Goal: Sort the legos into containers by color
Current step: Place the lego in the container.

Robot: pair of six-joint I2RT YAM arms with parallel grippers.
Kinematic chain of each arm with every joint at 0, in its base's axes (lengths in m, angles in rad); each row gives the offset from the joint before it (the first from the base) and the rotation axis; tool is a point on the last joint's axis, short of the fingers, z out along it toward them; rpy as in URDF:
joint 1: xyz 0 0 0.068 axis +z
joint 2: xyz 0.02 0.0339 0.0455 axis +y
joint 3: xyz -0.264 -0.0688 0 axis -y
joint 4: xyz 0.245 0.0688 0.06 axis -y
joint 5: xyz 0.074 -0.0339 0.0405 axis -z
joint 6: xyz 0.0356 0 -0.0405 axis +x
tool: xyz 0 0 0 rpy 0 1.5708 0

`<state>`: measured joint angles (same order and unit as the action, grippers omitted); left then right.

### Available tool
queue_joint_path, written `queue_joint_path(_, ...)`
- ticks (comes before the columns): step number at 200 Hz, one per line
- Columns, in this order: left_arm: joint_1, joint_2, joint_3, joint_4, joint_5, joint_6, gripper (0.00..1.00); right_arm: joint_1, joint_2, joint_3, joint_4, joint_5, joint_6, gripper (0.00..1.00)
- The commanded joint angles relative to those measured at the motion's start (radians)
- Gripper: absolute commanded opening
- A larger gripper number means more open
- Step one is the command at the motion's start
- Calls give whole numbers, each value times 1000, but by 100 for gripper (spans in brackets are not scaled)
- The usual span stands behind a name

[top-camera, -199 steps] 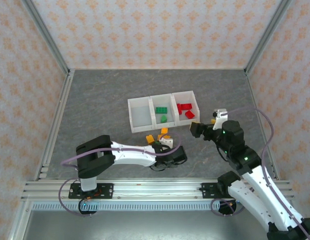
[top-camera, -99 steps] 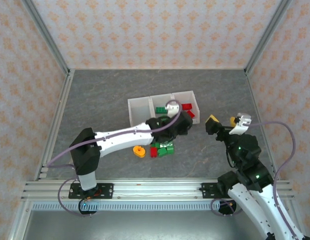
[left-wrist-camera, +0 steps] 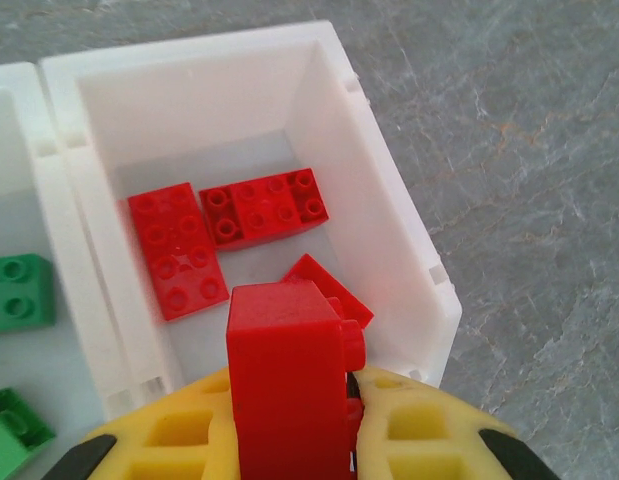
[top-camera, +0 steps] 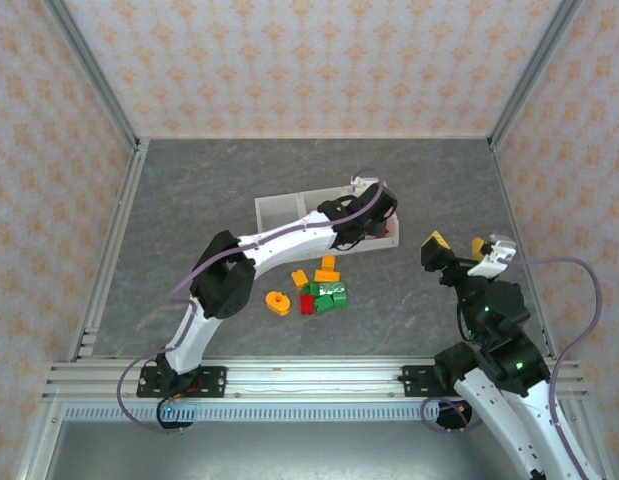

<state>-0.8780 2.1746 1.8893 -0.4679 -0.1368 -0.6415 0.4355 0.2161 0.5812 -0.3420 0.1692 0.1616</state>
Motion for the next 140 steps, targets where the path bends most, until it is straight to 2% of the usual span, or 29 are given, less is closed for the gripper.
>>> queue_joint_path(1,20,12,70,-18,18,47,23,0,-20,-10,24,22,7,100)
queue_joint_path(71,50,74,122,16,41,49,30,-1,-23,-10,20,24,2,100)
queue_joint_path(111,54,59,123,41,44,89,49,-1,-23,-12,22,21,0,100)
queue_joint_path(140,53,17,120,34,37,113,59,-1,-23,-13,22,23,0,100)
